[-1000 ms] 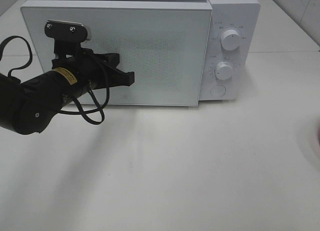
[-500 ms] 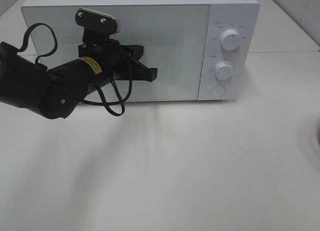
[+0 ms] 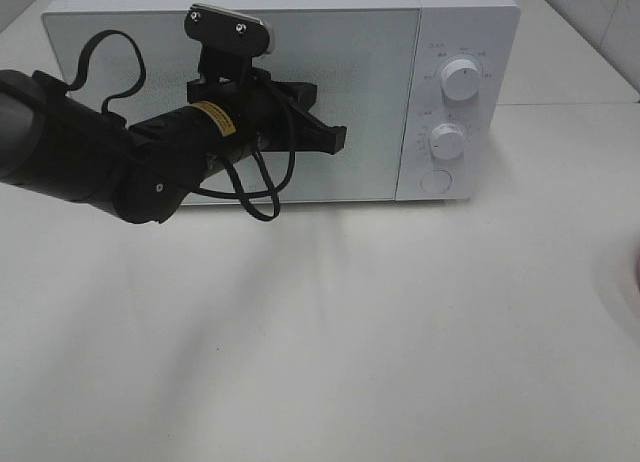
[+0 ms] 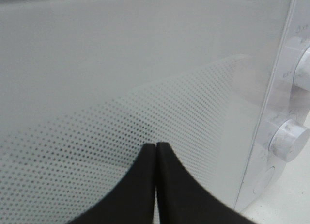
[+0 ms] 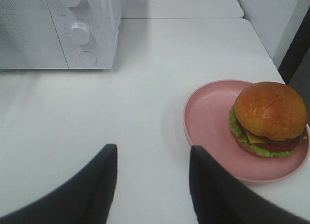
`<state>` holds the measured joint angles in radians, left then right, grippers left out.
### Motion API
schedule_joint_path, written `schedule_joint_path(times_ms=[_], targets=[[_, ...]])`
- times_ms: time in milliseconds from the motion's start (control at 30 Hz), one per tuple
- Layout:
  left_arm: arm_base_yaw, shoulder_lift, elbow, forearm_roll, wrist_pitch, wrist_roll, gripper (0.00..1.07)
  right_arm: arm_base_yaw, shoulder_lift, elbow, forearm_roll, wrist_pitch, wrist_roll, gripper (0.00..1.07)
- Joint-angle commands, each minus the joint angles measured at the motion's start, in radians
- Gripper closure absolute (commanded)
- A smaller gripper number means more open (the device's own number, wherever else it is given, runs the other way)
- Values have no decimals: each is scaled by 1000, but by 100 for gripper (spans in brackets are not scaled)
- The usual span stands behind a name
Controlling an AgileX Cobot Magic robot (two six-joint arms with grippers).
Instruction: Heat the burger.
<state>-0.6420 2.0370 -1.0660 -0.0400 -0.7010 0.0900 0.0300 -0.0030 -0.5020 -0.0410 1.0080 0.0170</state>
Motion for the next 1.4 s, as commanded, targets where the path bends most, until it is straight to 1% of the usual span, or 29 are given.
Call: schedule_joint_path(times_ms=[33, 300, 333, 367, 400, 433, 467, 533, 567, 633, 667, 700, 733, 767, 800, 867, 900, 967, 1000, 1067, 1100, 1167, 1200, 1233, 1267, 1300, 1333, 1367, 1400], targets=[[19, -30, -39, -140, -41, -2, 106, -3, -30, 3, -1, -9, -1, 62], [-14, -116, -33, -120, 184, -2, 106, -3, -30, 3, -1, -9, -1, 62], [-14, -116, -33, -120, 184, -2, 106, -3, -30, 3, -1, -9, -1, 62], [-21, -129, -31, -112, 216, -2, 106, -3, -30, 3, -1, -9, -1, 62], [-22, -157, -31, -96, 292, -3, 106, -3, -30, 3, -1, -9, -1, 62], [-22, -157, -31, -96, 292, -3, 106, -3, -30, 3, -1, -9, -1, 62], [-30, -187, -31, -76, 390, -3, 106, -3, -30, 3, -1, -9, -1, 62], [-34, -202, -31, -65, 433, -3, 106, -3, -30, 3, -1, -9, -1, 62], [-41, -226, -31, -51, 542, -3, 106, -3, -30, 3, -1, -9, -1, 62], [-43, -237, -31, -47, 586, -3, 106, -3, -30, 3, -1, -9, -1, 62], [-49, -262, -31, -46, 701, -4, 106, -3, -30, 3, -1, -9, -1, 62], [-49, -262, -31, -46, 701, -4, 106, -3, -30, 3, -1, -9, -1, 62], [-49, -276, -31, -46, 758, -5, 106, -3, -30, 3, -1, -9, -1, 62], [-49, -304, -31, -46, 863, -5, 106, -3, -30, 3, -1, -9, -1, 62], [-49, -304, -31, -46, 863, -5, 106, -3, -30, 3, -1, -9, -1, 62], [-49, -346, -31, -46, 1006, -5, 106, -3, -30, 3, -1, -9, -1, 62], [-49, -346, -31, -46, 1006, -5, 106, -3, -30, 3, -1, -9, -1, 62], [-49, -385, -31, -46, 1132, -7, 105, -3, -30, 3, -1, -9, -1, 62], [-49, -385, -31, -46, 1132, -7, 105, -3, -30, 3, -1, -9, -1, 62], [-49, -426, -31, -47, 1233, -9, 103, -3, -30, 3, -1, -9, -1, 62], [-49, -426, -31, -47, 1233, -9, 103, -3, -30, 3, -1, -9, -1, 62], [-49, -463, -31, -47, 1321, -9, 95, -3, -30, 3, -1, -9, -1, 62], [-49, -463, -31, -47, 1321, -9, 95, -3, -30, 3, -1, -9, -1, 62], [-49, -487, -31, -47, 1381, -13, 86, -3, -30, 3, -1, -9, -1, 62], [-49, -487, -31, -47, 1381, -13, 86, -3, -30, 3, -1, -9, -1, 62], [-49, -501, -31, -47, 1415, -20, 81, -3, -30, 3, -1, -9, -1, 62], [-49, -530, -31, -47, 1471, -51, 64, -3, -30, 3, -1, -9, -1, 62], [-49, -530, -31, -47, 1471, -51, 64, -3, -30, 3, -1, -9, -1, 62], [-49, -554, -31, -38, 1515, -90, 46, -3, -30, 3, -1, -9, -1, 62]])
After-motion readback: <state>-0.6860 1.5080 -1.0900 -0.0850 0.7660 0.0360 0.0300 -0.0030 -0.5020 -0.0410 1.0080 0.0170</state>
